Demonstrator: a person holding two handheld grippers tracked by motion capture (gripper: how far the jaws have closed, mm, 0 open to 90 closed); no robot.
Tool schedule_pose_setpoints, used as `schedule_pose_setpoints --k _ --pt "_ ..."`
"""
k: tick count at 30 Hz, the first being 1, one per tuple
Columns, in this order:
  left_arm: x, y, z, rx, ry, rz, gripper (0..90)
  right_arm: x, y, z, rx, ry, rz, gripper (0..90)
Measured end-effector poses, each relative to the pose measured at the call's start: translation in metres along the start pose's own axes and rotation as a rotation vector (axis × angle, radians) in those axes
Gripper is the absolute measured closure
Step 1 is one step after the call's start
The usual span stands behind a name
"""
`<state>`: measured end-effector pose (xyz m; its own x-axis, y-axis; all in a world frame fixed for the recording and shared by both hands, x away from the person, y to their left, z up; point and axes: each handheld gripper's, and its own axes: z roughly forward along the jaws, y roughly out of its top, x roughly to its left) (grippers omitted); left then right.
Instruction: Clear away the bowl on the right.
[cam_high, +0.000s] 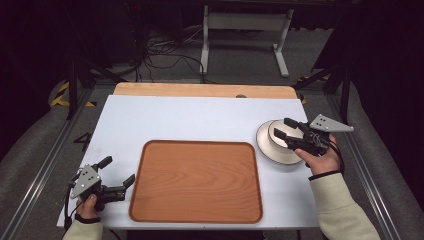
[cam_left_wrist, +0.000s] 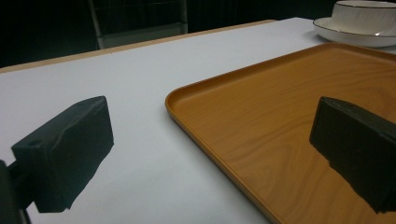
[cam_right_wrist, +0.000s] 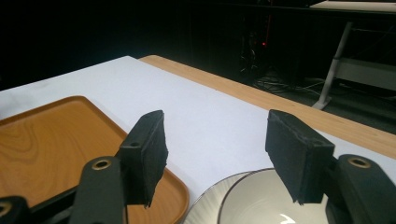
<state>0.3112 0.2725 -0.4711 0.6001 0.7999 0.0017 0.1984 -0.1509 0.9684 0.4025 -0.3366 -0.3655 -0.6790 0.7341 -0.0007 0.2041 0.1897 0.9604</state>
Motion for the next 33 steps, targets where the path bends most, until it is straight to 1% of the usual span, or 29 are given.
schedule_pose_setpoints --k 4,6,11,14,17,21,23,26,30,31,33 --pt "0.000 0.000 0.000 0.001 0.000 0.000 0.3 -0.008 0.006 -0.001 0.010 -0.021 -0.009 38.0" --pt "0.000 0.000 0.000 0.001 0.001 0.001 0.3 -0.013 0.007 -0.002 0.004 -0.027 -0.007 38.0" --pt "0.000 0.000 0.000 0.001 0.001 0.002 0.3 -0.025 0.009 -0.001 0.021 -0.056 0.017 38.0" --pt "0.000 0.000 0.000 0.001 0.001 0.002 0.3 -0.029 0.011 -0.001 0.026 -0.063 0.031 38.1" --pt "0.000 0.000 0.000 0.002 0.003 0.003 0.3 -0.034 0.011 -0.002 0.036 -0.064 0.035 40.3" --pt "0.000 0.000 0.000 0.005 0.004 0.004 0.3 -0.039 0.010 -0.005 0.036 -0.073 0.048 40.8" --pt "0.000 0.000 0.000 0.004 0.004 0.003 0.3 -0.045 0.009 -0.007 0.052 -0.092 0.064 40.8" --pt "0.000 0.000 0.001 0.003 0.007 0.002 0.3 -0.051 0.007 -0.007 0.070 -0.107 0.071 40.9" --pt "-0.001 0.000 0.001 0.004 0.008 -0.001 0.3 -0.060 0.001 -0.002 0.090 -0.126 0.077 40.6" --pt "-0.001 0.000 0.001 0.004 0.007 -0.002 0.3 -0.062 -0.001 0.000 0.098 -0.131 0.082 40.7" --pt "0.000 0.000 0.001 0.005 0.007 0.001 0.3 -0.065 -0.003 0.003 0.126 -0.146 0.075 40.8"
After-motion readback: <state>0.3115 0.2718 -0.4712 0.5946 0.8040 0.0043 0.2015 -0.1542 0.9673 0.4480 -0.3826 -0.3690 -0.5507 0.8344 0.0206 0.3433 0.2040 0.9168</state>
